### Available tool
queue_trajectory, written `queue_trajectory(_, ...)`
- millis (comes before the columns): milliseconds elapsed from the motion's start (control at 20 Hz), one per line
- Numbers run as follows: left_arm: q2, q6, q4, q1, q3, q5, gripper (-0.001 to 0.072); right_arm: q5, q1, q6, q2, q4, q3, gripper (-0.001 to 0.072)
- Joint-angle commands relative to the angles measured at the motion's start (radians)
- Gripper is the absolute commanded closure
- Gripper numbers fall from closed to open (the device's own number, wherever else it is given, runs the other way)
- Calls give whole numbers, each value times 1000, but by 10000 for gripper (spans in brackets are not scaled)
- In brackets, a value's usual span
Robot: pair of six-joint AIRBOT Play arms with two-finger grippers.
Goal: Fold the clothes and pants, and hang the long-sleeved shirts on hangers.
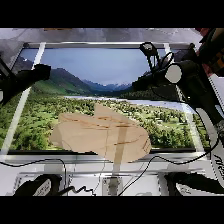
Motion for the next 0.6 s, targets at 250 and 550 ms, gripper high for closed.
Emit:
queue_trajectory(250,0,0,0,1,1,0,6,0,1,0,0,0,1,695)
queue_trajectory(550,0,0,1,1,1,0,6,-14,1,-6,0,1,1,695)
